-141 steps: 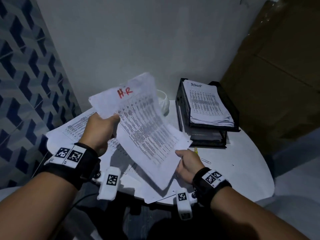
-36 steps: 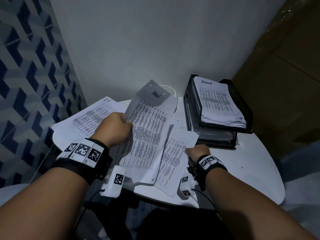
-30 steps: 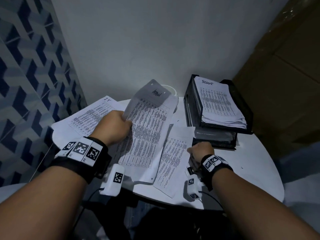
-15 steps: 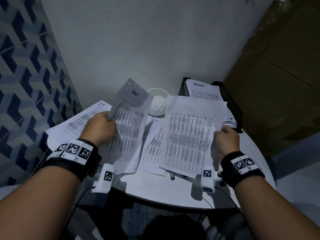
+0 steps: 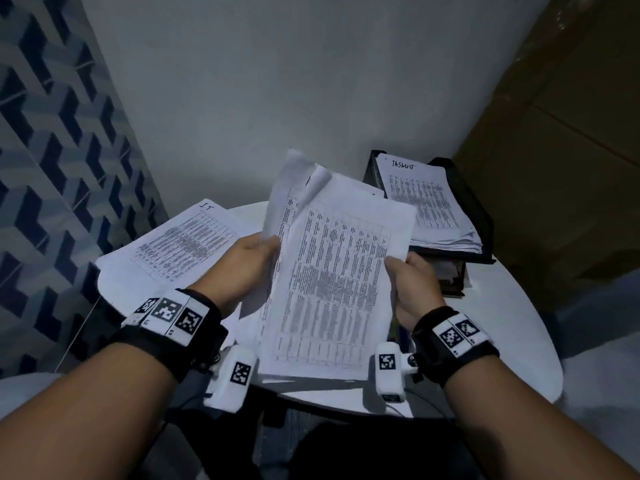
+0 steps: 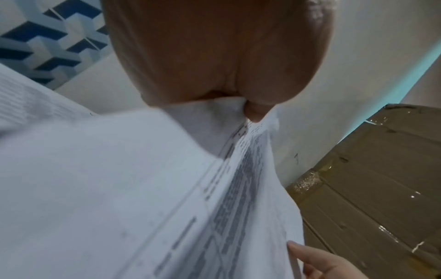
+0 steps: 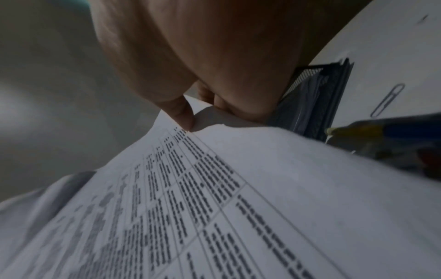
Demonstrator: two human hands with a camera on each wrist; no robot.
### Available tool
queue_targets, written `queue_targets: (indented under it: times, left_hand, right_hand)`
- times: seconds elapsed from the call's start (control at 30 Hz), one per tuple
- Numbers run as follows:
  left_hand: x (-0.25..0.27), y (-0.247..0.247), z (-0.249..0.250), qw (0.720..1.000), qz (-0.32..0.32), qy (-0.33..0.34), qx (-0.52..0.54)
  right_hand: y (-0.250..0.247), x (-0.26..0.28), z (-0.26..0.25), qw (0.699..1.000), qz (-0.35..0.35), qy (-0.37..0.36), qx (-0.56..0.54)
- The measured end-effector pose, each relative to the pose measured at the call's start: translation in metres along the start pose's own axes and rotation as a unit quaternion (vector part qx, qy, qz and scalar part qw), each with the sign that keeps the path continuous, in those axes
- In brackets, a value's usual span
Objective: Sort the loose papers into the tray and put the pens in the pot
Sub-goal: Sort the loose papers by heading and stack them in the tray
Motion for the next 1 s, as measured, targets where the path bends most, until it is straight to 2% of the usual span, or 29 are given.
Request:
queue_targets:
  times: [0.07,0.2,0.27,0.33,0.47,0.6,0.73,1.0]
  left_hand:
    - [0.004,0.003,0.004,1.0,0.004,-0.003,-0.023]
    - [0.008,-0.001,0.009,0.993,-0.027,0.016,-0.111]
    - [0.008,-0.013,0.01,0.969,-0.007,0.018,-0.247]
    - [0.01,-0.026,0.014,0.943,0.039,0.01,-0.33]
    - [0.015,-0.057,0.023,0.934,0.098,-0.003,-0.345]
    - [0.019,-0.085,0.029,0.926,0.124,-0.01,-0.357]
    - [0.024,-0.1,0.029,0.923,0.138,-0.02,-0.358]
    - [0.028,-0.12,0.025,0.927,0.139,-0.046,-0.347]
  right_hand:
    - [0.01,-0.002,0.008,1.0,-0.01,0.002,-0.003]
    - [0.031,-0.002,0.01,1.0,-0.022,-0.003,0.008]
    - [0.041,-0.005,0.007,0.999,-0.027,-0.006,0.025]
    - [0.047,-0.011,0.006,0.998,-0.027,-0.009,0.056]
    - [0.055,-0.034,0.02,0.994,-0.056,0.05,0.081]
    - [0.07,-0.061,0.049,0.982,-0.07,0.133,0.117]
    - [0.091,-0.076,0.067,0.972,-0.06,0.204,0.102]
    - [0.127,-0.101,0.103,0.962,-0.005,0.246,0.117]
Point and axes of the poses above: each hand's wrist, its own x-axis away from the middle knuckle, its own y-axis out of the palm, z = x × y, the point moved 2 cm from there along -x, towards the middle knuckle, and after that the axes turned 15 degrees about -z, right-handed, at the moved point
